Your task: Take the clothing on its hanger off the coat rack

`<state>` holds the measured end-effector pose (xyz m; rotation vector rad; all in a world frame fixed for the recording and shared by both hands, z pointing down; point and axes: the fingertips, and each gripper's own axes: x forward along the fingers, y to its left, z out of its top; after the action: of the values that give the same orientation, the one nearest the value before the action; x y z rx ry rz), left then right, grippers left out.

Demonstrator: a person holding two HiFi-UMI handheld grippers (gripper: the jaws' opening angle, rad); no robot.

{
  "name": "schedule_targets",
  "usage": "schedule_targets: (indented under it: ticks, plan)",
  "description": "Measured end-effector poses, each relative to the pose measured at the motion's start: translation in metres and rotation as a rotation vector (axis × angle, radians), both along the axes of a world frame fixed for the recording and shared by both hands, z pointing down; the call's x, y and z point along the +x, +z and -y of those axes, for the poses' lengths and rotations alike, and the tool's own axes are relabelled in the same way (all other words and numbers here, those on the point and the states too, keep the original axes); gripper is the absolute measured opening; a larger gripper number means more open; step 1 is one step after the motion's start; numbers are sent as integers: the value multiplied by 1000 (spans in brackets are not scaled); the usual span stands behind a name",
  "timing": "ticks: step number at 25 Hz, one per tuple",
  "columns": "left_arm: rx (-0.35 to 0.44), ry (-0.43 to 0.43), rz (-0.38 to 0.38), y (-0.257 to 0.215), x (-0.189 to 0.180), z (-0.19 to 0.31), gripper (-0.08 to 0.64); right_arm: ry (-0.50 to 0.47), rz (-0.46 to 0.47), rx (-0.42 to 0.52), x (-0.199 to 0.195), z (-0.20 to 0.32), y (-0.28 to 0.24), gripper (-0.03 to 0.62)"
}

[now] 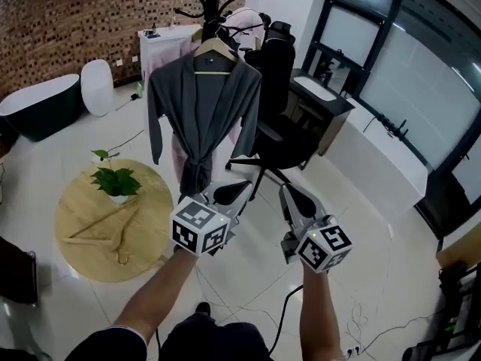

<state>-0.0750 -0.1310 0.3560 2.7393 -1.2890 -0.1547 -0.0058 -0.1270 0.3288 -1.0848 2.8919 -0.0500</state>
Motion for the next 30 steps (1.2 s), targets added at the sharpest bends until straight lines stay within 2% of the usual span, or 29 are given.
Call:
schedule_targets:
  ticks: [10,17,26,30]
  plan:
    - [22,-71,-2,-8,-36,85,12,-76,-5,30,-37,93,-10,2]
    - [44,-208,33,-15,-54,155,12,-219,16,74,-60,173,-18,2]
    - [45,-393,56,-30,-48,238,12,-399,37,101,-53,269,-37,2]
    - [53,-442,67,-40,-44,262,12,-443,16,126,-57,302,-45,2]
